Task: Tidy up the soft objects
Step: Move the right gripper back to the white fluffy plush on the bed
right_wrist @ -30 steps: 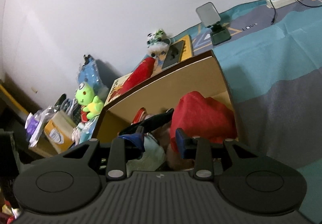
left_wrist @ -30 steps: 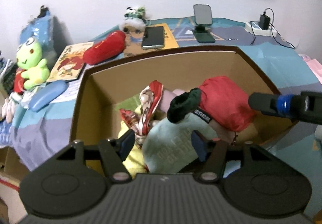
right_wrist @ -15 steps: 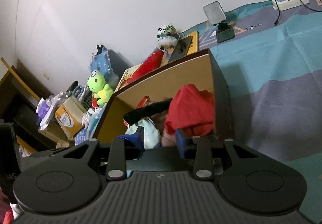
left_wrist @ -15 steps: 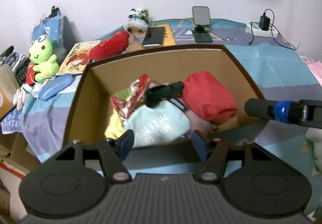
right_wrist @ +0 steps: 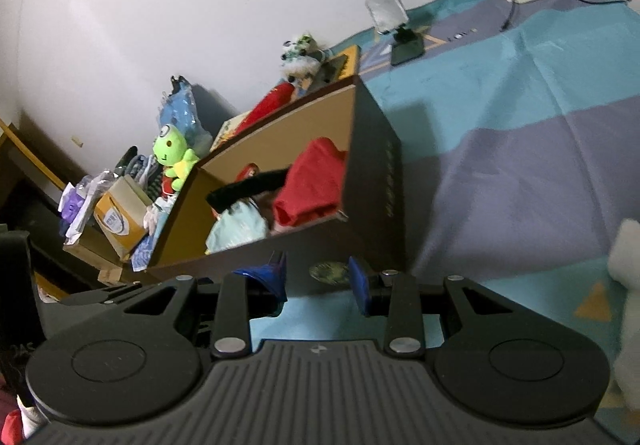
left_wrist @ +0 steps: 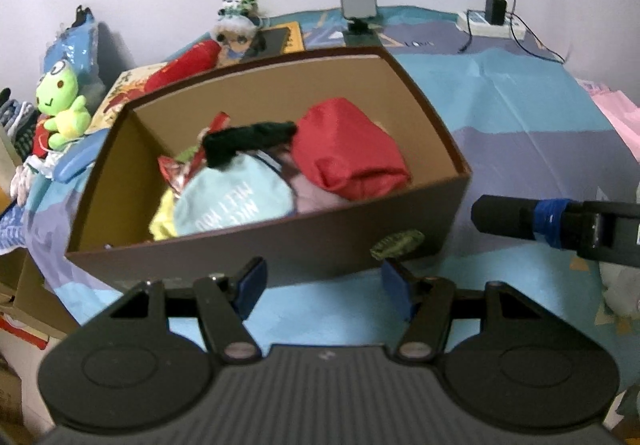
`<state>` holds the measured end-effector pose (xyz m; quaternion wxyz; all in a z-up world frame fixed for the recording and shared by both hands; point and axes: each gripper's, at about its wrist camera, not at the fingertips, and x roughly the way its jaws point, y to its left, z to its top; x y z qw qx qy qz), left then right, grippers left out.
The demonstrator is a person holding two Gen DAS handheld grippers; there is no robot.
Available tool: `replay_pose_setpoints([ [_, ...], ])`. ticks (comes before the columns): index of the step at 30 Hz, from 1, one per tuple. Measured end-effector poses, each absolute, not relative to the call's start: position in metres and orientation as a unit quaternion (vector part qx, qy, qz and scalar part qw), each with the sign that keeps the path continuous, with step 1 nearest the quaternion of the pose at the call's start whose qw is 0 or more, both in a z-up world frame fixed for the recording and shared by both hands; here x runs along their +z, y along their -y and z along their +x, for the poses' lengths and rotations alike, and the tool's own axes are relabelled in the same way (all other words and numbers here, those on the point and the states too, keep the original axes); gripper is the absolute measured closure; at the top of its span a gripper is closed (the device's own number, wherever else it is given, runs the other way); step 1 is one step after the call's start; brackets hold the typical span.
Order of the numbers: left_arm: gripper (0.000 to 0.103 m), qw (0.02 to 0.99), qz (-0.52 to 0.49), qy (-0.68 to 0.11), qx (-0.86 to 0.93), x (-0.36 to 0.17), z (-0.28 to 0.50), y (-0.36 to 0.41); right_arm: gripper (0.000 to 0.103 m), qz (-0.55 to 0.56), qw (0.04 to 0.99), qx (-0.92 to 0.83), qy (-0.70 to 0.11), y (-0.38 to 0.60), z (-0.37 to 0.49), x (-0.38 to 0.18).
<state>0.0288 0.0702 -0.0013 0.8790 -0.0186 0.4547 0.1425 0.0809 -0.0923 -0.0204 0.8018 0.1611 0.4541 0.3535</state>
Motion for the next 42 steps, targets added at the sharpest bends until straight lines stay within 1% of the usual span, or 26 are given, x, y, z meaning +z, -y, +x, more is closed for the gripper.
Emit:
replay_pose_setpoints([
  [19, 0.039, 0.861, 0.027, -0.502, 0.077, -0.032, 0.043, 0.002, 0.084, 0.174, 0.798, 0.293, -0.496, 0.163, 0.058, -0.045],
  [25, 0.039, 0.854, 0.048, -0.518, 0.036, -0.042, 0.049, 0.034, 0.084, 0.164, 0.804, 0.270, -0.504, 0.185, 0.049, -0.049],
  [29, 0.039, 0.848, 0.058, -0.527, 0.005, -0.048, 0.053, 0.055, 0.083, 0.157, 0.813, 0.241, -0.506, 0.210, 0.042, -0.051],
  [38, 0.039, 0.838, 0.075, -0.534, -0.087, -0.048, 0.062, 0.102, 0.083, 0.182, 0.812, 0.176, -0.525, 0.275, 0.022, -0.053],
  [42, 0.037, 0.834, 0.067, -0.530, -0.138, -0.048, 0.067, 0.124, 0.083, 0.200, 0.825, 0.128, -0.513, 0.310, 0.015, -0.052],
])
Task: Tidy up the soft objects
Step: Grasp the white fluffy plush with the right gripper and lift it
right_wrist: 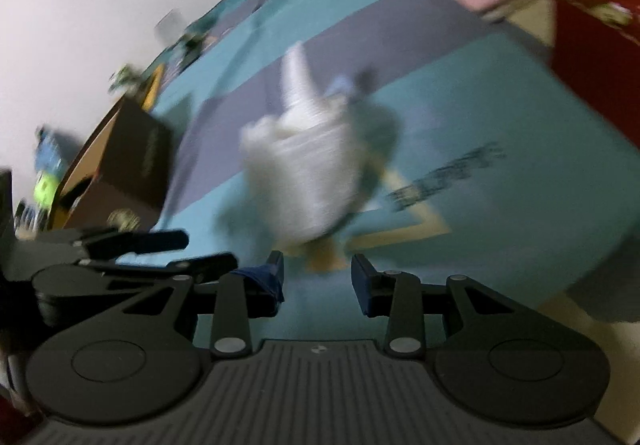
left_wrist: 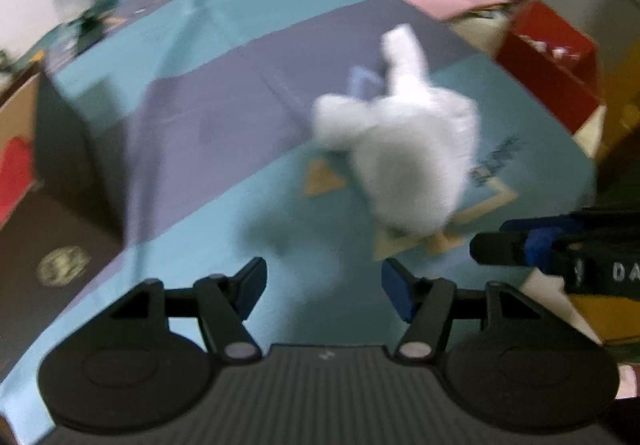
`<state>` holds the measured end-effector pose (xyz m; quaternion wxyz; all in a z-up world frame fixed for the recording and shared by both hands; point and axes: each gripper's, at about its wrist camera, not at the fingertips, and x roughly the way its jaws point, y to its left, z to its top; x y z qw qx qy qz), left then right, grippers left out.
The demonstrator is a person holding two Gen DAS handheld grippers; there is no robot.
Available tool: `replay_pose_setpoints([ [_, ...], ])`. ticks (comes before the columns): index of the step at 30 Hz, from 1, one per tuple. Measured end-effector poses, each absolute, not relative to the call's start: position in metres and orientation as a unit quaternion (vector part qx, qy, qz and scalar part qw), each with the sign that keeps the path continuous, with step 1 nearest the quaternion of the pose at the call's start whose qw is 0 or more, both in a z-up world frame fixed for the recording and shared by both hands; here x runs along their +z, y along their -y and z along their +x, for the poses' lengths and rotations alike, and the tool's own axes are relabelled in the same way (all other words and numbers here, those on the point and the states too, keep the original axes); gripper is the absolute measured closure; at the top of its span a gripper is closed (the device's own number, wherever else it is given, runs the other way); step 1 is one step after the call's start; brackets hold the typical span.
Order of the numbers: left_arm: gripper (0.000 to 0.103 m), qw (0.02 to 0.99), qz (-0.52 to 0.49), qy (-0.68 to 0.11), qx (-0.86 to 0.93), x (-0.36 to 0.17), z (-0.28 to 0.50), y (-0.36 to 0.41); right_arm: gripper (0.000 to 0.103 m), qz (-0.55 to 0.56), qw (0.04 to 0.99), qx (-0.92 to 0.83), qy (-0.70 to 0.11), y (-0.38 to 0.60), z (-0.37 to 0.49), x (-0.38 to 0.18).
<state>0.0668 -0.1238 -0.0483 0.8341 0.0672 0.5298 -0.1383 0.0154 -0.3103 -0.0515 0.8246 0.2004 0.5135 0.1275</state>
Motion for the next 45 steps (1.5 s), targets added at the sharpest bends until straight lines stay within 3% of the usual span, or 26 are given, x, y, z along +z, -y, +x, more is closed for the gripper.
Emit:
replay_pose_setpoints([
  [7, 0.037, 0.829, 0.050, -0.529, -0.173, -0.053, 0.087, 0.149, 0.081, 0.287, 0.839, 0.101, -0.450, 0.343, 0.025, -0.043],
  [12, 0.037, 0.833, 0.052, -0.521, -0.179, -0.058, 0.107, 0.162, 0.080, 0.285, 0.844, 0.129, -0.435, 0.333, 0.042, -0.043],
  [25, 0.033, 0.823, 0.061, -0.535, -0.181, -0.077, 0.130, 0.174, 0.075, 0.268, 0.821, 0.129, -0.487, 0.317, 0.082, -0.080],
  [36, 0.033, 0.820, 0.040, -0.540, -0.184, -0.081, 0.134, 0.166, 0.075, 0.330, 0.797, 0.137, -0.487, 0.317, 0.081, -0.094],
  [45, 0.043, 0.825, 0.051, -0.529, -0.191, -0.079, 0.125, 0.167, 0.078, 0.310, 0.805, 0.151, -0.483, 0.310, 0.073, -0.089],
])
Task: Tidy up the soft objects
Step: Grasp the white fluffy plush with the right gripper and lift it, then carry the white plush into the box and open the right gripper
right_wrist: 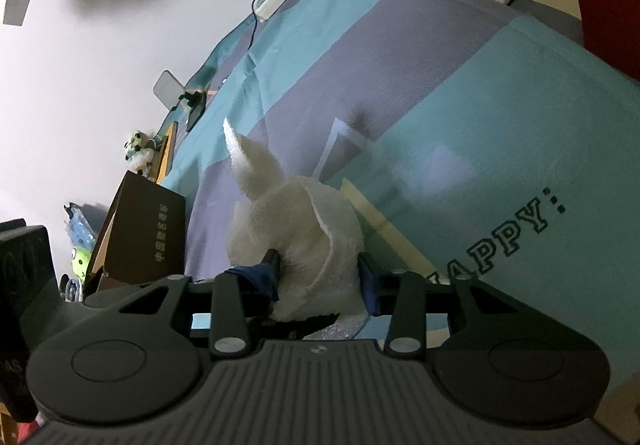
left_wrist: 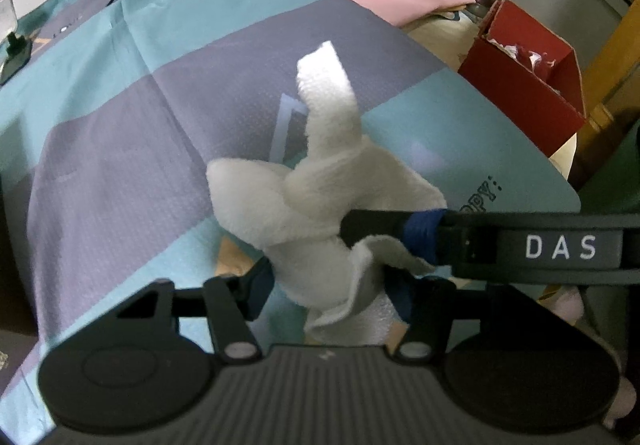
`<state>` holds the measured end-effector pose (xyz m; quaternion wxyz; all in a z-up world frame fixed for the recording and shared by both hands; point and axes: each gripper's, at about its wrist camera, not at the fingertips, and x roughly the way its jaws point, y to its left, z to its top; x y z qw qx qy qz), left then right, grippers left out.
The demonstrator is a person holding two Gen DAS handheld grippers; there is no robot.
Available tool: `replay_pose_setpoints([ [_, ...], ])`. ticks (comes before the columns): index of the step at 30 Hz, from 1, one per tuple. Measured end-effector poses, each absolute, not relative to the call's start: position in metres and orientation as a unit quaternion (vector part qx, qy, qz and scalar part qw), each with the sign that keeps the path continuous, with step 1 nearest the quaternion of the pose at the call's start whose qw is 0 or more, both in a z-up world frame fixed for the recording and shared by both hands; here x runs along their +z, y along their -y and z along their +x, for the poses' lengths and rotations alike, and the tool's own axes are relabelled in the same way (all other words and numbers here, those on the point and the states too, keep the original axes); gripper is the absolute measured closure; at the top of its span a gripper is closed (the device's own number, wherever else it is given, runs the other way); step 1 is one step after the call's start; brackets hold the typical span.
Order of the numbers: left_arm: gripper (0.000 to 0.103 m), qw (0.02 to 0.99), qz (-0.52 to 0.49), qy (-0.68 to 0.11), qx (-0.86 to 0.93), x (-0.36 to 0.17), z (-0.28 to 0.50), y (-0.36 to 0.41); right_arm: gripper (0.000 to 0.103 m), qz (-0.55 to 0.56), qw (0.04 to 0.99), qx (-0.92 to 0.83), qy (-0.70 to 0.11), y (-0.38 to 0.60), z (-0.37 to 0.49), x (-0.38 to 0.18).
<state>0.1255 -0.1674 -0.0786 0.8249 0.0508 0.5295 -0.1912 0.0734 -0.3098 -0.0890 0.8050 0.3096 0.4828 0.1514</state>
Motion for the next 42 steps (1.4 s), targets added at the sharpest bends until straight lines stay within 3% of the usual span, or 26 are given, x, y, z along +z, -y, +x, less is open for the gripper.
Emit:
replay_pose_setpoints([
  [20, 0.048, 0.836, 0.046, -0.522, -0.159, -0.064, 0.090, 0.132, 0.078, 0.272, 0.794, 0.215, -0.499, 0.265, 0.061, -0.077],
  [42, 0.050, 0.866, 0.047, -0.474, -0.154, -0.015, 0.034, 0.024, 0.078, 0.198, 0.813, 0.284, -0.468, 0.153, 0.041, -0.024],
])
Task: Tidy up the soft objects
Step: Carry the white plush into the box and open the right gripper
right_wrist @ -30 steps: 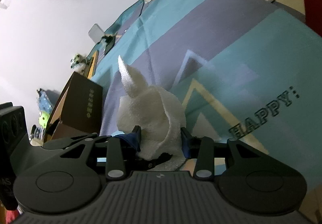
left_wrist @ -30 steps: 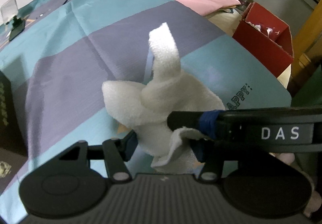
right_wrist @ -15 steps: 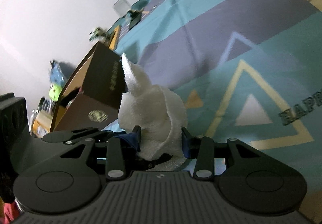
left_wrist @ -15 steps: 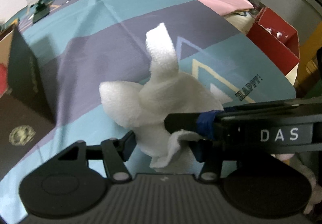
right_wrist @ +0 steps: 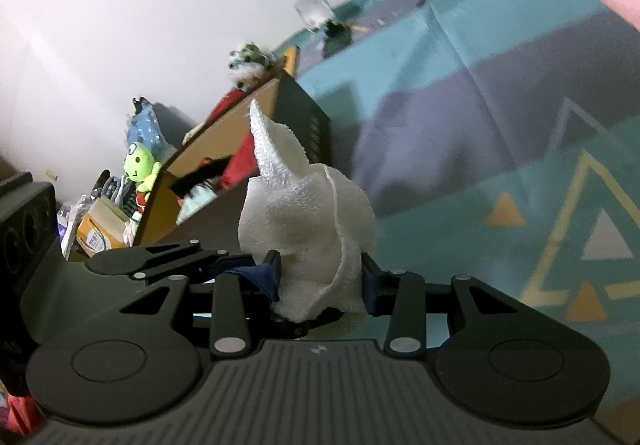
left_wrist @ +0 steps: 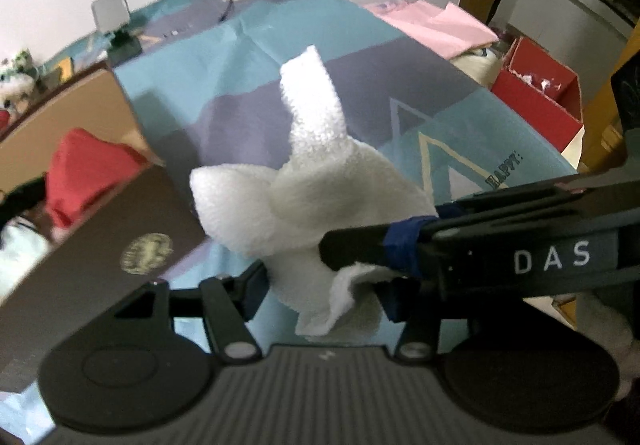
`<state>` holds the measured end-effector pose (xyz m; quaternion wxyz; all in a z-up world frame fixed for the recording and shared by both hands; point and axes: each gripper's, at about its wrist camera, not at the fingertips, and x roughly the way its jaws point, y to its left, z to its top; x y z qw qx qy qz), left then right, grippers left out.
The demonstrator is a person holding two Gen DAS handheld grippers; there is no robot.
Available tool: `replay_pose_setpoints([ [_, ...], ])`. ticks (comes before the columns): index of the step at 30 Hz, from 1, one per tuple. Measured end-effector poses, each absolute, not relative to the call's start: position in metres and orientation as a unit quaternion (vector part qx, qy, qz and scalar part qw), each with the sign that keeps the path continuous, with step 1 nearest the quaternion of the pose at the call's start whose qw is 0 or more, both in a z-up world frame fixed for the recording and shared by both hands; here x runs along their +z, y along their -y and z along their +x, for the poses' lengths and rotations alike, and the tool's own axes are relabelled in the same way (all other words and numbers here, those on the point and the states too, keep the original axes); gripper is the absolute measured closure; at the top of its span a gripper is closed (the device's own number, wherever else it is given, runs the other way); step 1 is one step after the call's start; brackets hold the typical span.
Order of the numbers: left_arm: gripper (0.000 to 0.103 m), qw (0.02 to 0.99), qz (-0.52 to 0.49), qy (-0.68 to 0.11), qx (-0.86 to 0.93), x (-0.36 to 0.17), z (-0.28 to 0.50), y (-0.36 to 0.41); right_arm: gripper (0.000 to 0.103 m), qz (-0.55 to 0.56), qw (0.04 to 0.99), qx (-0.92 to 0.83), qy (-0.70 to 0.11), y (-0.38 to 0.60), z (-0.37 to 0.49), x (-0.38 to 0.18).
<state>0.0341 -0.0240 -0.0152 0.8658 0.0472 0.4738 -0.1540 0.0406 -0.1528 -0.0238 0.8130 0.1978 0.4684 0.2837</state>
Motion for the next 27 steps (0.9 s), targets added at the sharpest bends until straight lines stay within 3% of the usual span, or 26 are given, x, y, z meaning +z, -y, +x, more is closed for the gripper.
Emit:
replay_pose_setpoints([
  [15, 0.050, 0.918, 0.050, -0.366, -0.145, 0.052, 0.036, -0.068, 0.078, 0.178, 0.859, 0.316, -0.362, 0.066, 0.056, 0.030],
  [27, 0.048, 0.921, 0.002, -0.380, -0.081, 0.041, 0.068, -0.155, 0.077, 0.173, 0.841, 0.348, -0.377, -0.012, 0.099, 0.012],
])
